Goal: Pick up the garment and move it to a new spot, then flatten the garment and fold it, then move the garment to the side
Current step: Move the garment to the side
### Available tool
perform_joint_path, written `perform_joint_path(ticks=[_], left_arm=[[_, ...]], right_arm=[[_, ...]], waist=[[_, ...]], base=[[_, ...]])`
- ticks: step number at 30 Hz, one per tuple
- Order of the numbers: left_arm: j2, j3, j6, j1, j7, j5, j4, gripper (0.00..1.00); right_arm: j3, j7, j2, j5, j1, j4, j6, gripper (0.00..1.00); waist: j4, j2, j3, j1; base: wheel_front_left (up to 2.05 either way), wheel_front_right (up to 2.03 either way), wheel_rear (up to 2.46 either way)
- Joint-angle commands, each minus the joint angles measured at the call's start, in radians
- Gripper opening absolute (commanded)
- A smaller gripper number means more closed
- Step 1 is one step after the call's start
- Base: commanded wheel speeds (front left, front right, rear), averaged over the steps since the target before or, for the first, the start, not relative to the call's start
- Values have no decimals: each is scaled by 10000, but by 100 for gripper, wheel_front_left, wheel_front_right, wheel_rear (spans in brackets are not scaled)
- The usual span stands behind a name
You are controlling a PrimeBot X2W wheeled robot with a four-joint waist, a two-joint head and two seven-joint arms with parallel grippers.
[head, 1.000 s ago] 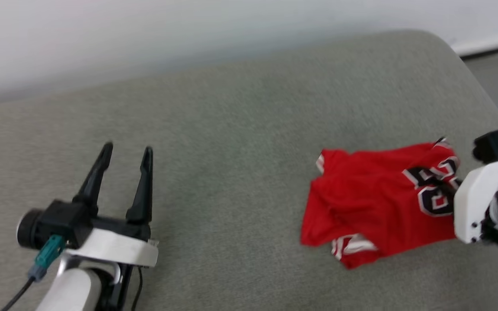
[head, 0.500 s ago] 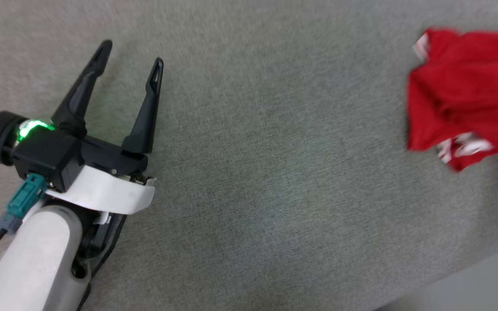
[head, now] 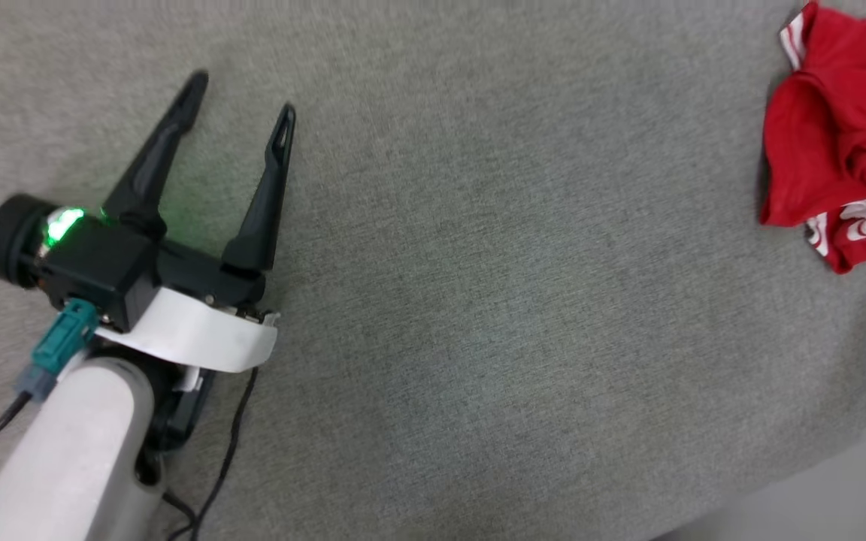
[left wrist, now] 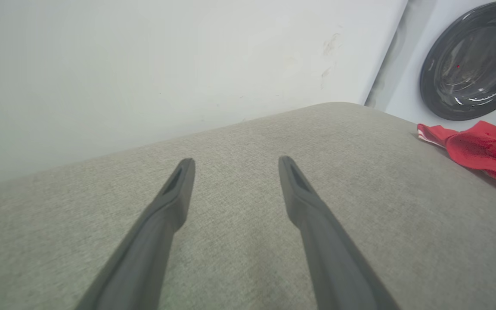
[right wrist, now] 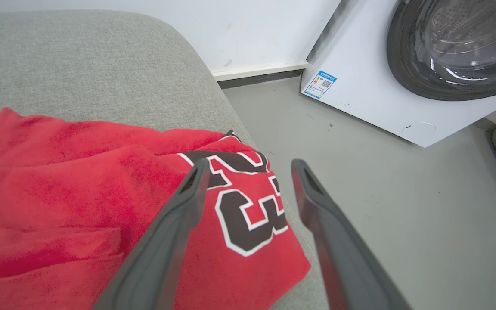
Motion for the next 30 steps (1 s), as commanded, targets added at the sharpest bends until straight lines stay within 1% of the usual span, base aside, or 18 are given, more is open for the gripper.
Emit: perform_joint_path(ticks=[1, 3, 5, 10, 15, 17, 19, 23, 24, 27, 30], left_arm=[[-71, 0, 45, 186, -132, -44, 108, 100], [-246, -62, 88, 456, -354, -170, 465, 100], [-406, -59, 184, 797, -594, -329, 773, 100], [-909, -23, 479, 1684, -1071, -770, 1541, 100], [-1284, 34, 720, 2479, -1358, -1096, 2102, 100], [-1377, 73, 806, 2777, -1436, -1170, 2267, 100], [-1409, 120, 890, 3019, -1495, -1245, 2376, 100], [-1445, 232, 985, 3340, -1583, -1326, 2594, 100], [-1285, 355, 1063, 3601, -1625, -1346, 2862, 100], [-1164, 454, 1155, 3829, -1646, -1369, 3032, 100], [-1043, 588, 1213, 4154, -1660, -1417, 3126, 100]], right_arm=[[52, -146, 2, -110, 99, 94, -11, 100], [124, -586, -47, -123, 408, 283, -11, 100], [407, -869, 12, -188, 692, 373, -10, 100], [1143, -1356, 250, -159, 1692, 179, -11, 100], [1931, -1517, 810, -36, 2846, -374, -10, 100], [2280, -1425, 1146, -19, 3385, -708, -10, 100], [2497, -1197, 1314, -162, 3860, -1079, -13, 100], [2826, -1010, 1841, -337, 4781, -2010, -11, 100], [2855, -1065, 2381, -406, 5752, -3438, -11, 100], [2714, -1057, 2651, -467, 6405, -4455, -11, 100], [2540, -730, 2873, -603, 7101, -5433, -11, 100]], waist=[[113, 0, -568, -2], [265, 0, -1212, -2], [362, 0, -1839, -2], [702, 0, -3330, -2], [1186, 0, -4491, -2], [1416, 0, -4856, -2], [1665, 0, -5101, -2], [2384, 0, -5570, -2], [3246, 0, -6005, -2], [3596, 0, -6278, -2], [3783, 0, -6514, -2]], base=[[0, 0, 0], [0, 0, 0], [0, 0, 0], [0, 0, 0], [0, 0, 0], [0, 0, 0], [0, 0, 0], [0, 0, 0], [0, 0, 0], [0, 0, 0], [0, 0, 0]])
